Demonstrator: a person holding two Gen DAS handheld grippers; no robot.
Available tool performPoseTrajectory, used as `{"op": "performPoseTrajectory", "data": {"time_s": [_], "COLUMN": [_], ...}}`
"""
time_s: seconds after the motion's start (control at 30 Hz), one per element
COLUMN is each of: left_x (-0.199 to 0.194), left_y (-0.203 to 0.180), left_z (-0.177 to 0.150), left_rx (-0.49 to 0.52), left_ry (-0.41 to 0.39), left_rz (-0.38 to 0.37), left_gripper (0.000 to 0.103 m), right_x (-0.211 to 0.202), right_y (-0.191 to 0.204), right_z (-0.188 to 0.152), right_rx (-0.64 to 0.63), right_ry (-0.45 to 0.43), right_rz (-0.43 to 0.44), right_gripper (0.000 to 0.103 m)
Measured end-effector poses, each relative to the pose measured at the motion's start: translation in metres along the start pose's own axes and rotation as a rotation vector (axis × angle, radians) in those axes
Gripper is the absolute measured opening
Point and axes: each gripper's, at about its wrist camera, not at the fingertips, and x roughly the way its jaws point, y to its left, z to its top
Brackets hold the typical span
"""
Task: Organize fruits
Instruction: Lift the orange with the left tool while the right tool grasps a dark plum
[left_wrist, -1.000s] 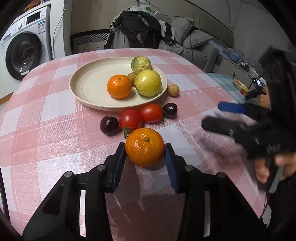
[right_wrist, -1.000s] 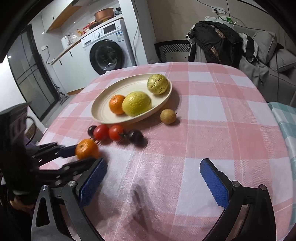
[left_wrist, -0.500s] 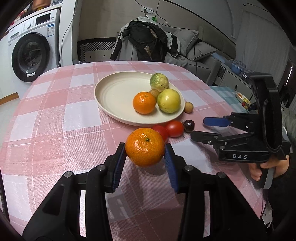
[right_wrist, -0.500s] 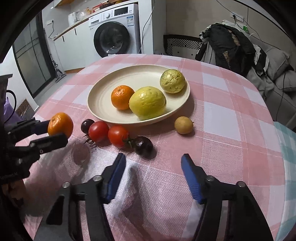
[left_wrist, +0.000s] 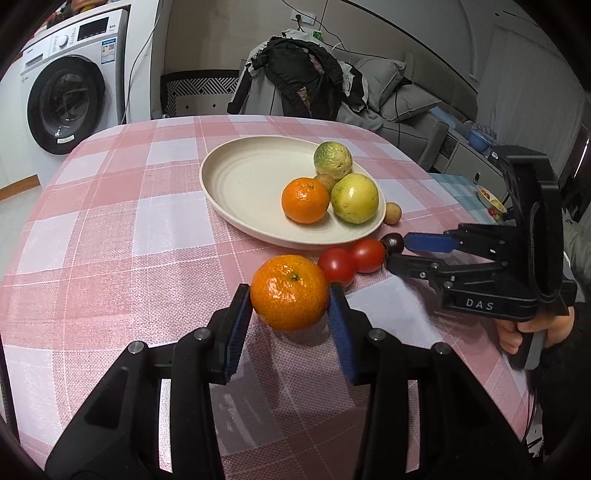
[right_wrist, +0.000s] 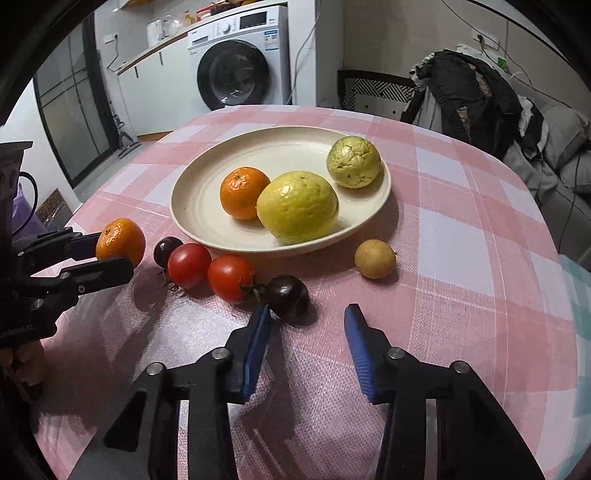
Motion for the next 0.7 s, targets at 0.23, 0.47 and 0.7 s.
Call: {"op": "performPoseTrajectory", "data": {"time_s": [0.23,0.47,0.7], "left_x": [0.004,0.002,0.002], "left_y": [0.001,0.000,-0.001], "left_z": [0.001,0.001,0.001], "left_rx": [-0.001,0.002,0.003], "left_ry": [0.015,0.001,0.006], "left_rz": [-0.012,-0.011,-0.007], "left_gripper": [0.039,0.038,0.038], "right_x": [0.010,0.014,0.013], "right_y": [0.000,-0.007,-0.005], "right_z": [0.010,0.018,0.015], "right_rx": [-0.053,-0.033,-0.049], "right_ry": [-0.005,-0.017,-0.022], "right_rz": [0.018,0.067,0.074], "right_gripper": [0.044,0.044,0.025]}}
